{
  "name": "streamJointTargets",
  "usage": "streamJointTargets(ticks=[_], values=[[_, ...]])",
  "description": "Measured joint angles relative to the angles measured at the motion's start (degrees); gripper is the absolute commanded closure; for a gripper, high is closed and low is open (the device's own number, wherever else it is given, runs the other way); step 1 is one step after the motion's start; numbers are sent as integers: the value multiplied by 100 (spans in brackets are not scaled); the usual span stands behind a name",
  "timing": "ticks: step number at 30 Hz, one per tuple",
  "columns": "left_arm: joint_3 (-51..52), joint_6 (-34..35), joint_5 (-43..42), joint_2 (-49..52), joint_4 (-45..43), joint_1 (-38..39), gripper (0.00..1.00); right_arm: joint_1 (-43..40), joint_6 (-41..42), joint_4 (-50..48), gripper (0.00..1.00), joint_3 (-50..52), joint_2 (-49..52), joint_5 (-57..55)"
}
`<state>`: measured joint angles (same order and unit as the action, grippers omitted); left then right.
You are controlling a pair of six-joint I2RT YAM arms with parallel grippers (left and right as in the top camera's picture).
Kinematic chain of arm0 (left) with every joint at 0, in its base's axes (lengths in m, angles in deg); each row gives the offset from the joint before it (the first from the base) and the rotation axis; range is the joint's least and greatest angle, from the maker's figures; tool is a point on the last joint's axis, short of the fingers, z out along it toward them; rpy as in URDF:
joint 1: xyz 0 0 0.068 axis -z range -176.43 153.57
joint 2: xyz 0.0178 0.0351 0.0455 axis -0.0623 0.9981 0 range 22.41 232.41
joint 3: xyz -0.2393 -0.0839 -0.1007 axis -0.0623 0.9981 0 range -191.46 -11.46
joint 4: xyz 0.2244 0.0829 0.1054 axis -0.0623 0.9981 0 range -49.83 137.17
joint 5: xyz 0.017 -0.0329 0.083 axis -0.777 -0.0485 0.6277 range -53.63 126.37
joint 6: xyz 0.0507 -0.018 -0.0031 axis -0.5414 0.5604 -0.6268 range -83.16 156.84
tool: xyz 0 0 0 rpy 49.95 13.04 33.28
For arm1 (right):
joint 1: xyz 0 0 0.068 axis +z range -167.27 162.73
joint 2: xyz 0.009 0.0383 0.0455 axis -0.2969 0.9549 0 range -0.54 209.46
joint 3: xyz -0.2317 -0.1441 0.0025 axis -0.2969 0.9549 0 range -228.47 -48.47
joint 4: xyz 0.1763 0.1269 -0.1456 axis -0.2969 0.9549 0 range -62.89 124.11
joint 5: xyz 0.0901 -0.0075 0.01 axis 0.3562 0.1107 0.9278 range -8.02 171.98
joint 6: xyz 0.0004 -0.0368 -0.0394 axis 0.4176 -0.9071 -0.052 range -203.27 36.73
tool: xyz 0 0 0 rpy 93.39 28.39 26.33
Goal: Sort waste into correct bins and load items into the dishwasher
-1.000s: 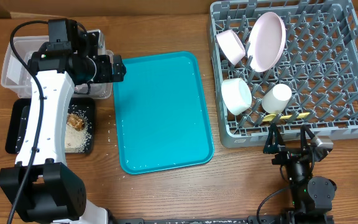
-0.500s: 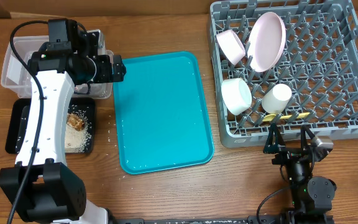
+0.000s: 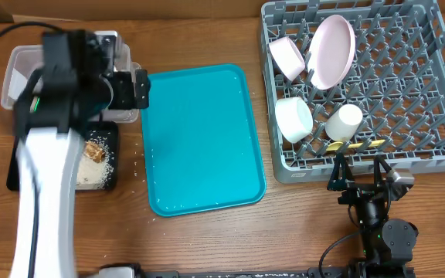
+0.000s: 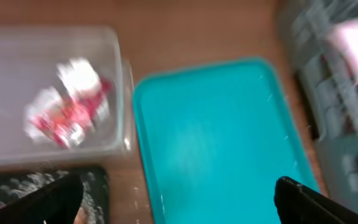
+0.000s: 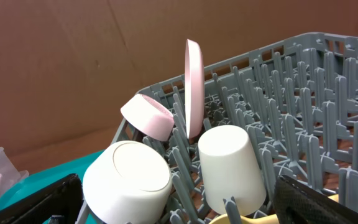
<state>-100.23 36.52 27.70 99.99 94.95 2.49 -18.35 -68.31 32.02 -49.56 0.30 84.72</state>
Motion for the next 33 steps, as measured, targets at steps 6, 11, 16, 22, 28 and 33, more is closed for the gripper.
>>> streamJointTargets(ticks=[6,11,16,22,28,33], values=[[2096,-321,90,-2472,-2577,-164,0,0,2,-13,0,2,0,0],[4728,-636,-153,-4201,-4374,-168,0,-2,2,-17,0,2,0,-2],[6647,-750,-245,-5853,-5117,-168,0,0,2,-15,0,2,0,2],[7947,-767,-271,-7283,-5313,-168,0,-2,4,-17,0,2,0,-2],[8721,-765,-267,-7656,-5464,-168,0,-2,0,-15,0,2,0,0],[8826,-765,-267,-7667,-5154,-168,0,-2,2,-11,0,2,0,-2]])
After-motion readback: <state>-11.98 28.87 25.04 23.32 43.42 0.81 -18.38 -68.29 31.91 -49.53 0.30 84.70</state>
